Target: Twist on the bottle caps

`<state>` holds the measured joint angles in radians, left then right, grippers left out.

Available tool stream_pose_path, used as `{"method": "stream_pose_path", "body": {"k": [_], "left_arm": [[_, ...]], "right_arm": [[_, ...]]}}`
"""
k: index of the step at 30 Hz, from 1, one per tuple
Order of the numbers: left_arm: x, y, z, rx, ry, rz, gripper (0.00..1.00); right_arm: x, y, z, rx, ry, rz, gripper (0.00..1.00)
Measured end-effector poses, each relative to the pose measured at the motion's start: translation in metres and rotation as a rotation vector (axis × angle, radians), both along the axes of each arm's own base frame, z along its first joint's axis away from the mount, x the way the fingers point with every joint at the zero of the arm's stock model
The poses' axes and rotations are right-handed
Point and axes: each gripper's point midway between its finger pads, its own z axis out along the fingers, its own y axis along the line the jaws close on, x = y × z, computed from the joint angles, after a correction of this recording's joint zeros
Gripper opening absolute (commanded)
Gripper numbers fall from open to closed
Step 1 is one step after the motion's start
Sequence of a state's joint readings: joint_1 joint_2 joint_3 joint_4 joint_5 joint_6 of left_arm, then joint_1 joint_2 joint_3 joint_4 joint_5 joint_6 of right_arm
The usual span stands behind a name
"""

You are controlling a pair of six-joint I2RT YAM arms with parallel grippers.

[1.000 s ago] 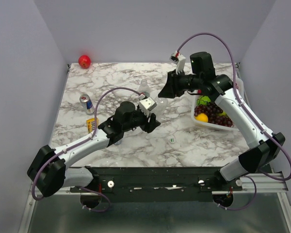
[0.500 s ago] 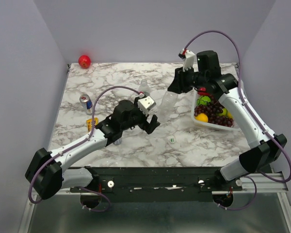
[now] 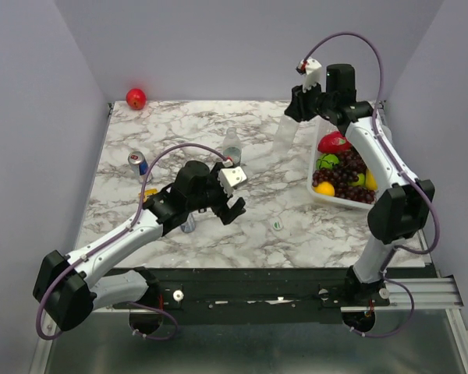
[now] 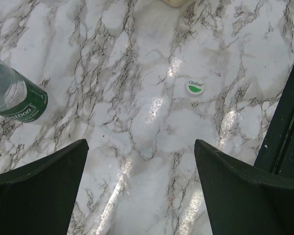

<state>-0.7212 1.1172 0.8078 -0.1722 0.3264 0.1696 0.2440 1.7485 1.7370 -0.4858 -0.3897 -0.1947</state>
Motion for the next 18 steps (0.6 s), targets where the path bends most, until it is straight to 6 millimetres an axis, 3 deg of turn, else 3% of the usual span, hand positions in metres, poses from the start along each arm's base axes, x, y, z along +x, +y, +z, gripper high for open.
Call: {"method": "stream_pose_path", "body": {"k": [4,9,14,18], "left_arm": [[-0.001,0.001,0.002,0.008,0.005,-0.002,0.99],[-0.002,0.003,-0.003,0.03,0.021,-0.003,0.99],[0.002,0.004,-0.011,0.046,0.04,0.006,0.99],[0.006,0.005,-0.014,0.049,0.045,0.017,0.99]], "right_arm": [[0.038,0.007,-0.012,-0.039,-0.053,0.027,0.0],[0.068,0.008,-0.033,-0.08,-0.069,0.035,0.01],[0.083,-0.002,-0.051,-0.09,-0.047,0.012,0.01],[0.086,-0.008,-0.057,-0.093,-0.036,0.0,0.1]]}}
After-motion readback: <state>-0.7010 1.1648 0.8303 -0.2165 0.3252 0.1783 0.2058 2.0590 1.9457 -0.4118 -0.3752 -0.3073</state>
